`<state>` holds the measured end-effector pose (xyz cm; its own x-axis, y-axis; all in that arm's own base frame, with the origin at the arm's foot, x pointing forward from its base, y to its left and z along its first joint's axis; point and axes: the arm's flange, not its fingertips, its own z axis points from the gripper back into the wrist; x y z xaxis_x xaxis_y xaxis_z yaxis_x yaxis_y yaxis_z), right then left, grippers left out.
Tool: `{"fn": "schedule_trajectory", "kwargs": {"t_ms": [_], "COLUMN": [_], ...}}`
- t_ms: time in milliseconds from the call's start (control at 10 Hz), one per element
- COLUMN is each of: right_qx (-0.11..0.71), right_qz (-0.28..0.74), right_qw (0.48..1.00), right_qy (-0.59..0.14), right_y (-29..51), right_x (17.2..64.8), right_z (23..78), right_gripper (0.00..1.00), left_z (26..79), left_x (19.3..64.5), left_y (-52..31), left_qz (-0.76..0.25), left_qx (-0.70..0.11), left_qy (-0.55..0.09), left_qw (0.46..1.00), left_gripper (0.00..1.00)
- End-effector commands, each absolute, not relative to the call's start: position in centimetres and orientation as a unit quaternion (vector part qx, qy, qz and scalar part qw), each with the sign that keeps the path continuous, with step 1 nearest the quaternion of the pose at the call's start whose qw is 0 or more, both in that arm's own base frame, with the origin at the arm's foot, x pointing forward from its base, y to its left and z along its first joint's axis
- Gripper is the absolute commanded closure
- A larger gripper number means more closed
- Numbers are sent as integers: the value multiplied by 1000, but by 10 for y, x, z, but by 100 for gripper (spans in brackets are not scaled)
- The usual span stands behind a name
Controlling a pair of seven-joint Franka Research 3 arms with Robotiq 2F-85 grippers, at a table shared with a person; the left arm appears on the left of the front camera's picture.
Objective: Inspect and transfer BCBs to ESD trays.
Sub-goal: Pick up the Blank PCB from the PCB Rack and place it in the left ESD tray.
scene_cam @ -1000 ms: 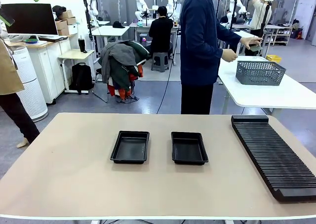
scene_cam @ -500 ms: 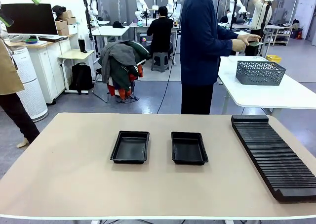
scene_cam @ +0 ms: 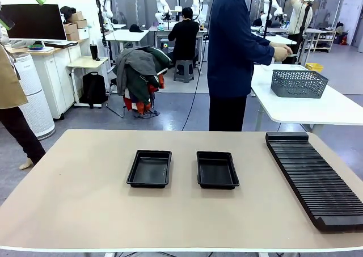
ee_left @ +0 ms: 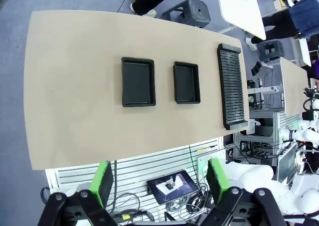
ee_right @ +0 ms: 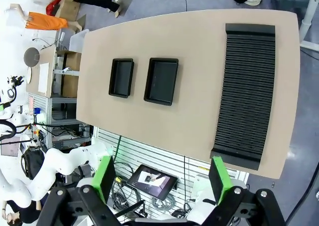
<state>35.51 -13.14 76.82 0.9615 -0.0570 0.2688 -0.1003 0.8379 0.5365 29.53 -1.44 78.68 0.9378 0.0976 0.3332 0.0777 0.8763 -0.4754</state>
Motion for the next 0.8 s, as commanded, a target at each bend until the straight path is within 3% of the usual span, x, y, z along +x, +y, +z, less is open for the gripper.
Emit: {"fn": "schedule_trajectory", "kwargs": {"t_ms": [0,700], "right_qx": [287,287], "right_qz": [11,11], "right_qw": [948,948], "right_qy": [-138,-138], "right_y": [-132,-132], "right_x": [355,355], "right_z": [768,768], "right_gripper": [0,0], "left_z": [785,785], "left_x": [295,295], "left_y": [-14,-14], "left_qz": [6,6], "left_qx": [-250,-250], "left_qy": [-178,-178], "left_qw": [952,952], "left_gripper": [0,0]}}
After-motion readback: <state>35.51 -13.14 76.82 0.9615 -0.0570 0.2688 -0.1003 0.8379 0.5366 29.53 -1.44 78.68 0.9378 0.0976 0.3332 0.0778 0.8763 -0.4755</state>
